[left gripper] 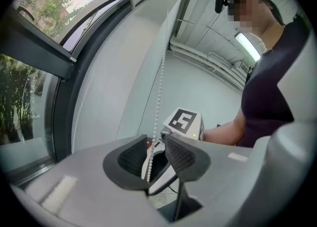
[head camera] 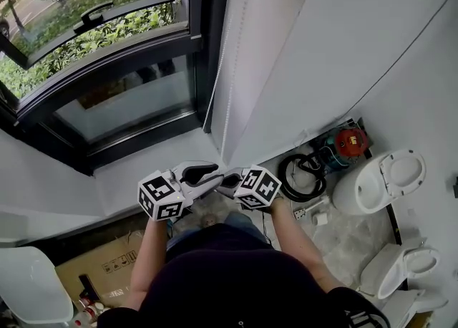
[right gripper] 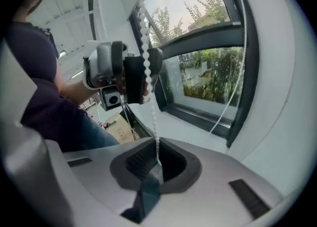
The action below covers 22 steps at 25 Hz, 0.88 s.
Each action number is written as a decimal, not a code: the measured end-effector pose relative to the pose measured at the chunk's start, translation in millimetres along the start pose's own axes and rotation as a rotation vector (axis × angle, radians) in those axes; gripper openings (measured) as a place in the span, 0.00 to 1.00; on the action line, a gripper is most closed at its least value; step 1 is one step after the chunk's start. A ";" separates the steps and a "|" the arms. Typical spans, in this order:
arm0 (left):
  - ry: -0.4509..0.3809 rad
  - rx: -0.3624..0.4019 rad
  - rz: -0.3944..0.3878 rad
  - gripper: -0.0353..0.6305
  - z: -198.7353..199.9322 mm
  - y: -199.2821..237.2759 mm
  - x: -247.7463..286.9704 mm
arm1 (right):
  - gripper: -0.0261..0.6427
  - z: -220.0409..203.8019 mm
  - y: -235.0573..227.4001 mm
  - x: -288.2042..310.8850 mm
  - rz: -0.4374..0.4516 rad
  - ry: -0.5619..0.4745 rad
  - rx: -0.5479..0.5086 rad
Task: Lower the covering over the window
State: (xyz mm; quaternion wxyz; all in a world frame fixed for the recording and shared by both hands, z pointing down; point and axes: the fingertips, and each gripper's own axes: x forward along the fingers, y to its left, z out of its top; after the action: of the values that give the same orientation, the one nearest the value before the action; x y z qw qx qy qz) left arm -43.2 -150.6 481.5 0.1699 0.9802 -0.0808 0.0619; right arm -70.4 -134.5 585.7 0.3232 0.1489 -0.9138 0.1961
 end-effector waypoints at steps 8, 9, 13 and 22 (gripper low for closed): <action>-0.009 0.052 -0.016 0.22 14.0 -10.7 4.5 | 0.07 -8.9 10.9 9.0 0.032 -0.008 0.023; -0.010 0.067 -0.011 0.19 15.3 -11.3 5.2 | 0.07 -9.3 10.7 8.5 0.030 -0.011 0.024; -0.032 0.039 0.001 0.07 17.4 -8.7 8.8 | 0.07 -12.1 6.1 2.3 0.014 -0.024 0.021; 0.024 -0.170 -0.073 0.07 -34.4 -18.0 36.1 | 0.07 -67.0 8.3 13.4 0.031 0.096 0.025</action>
State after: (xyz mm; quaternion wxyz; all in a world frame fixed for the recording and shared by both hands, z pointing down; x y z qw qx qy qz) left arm -7.8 -127.1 513.2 0.2556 0.9637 -0.0482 0.0604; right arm -48.2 -98.7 640.0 0.3614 0.1290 -0.8969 0.2196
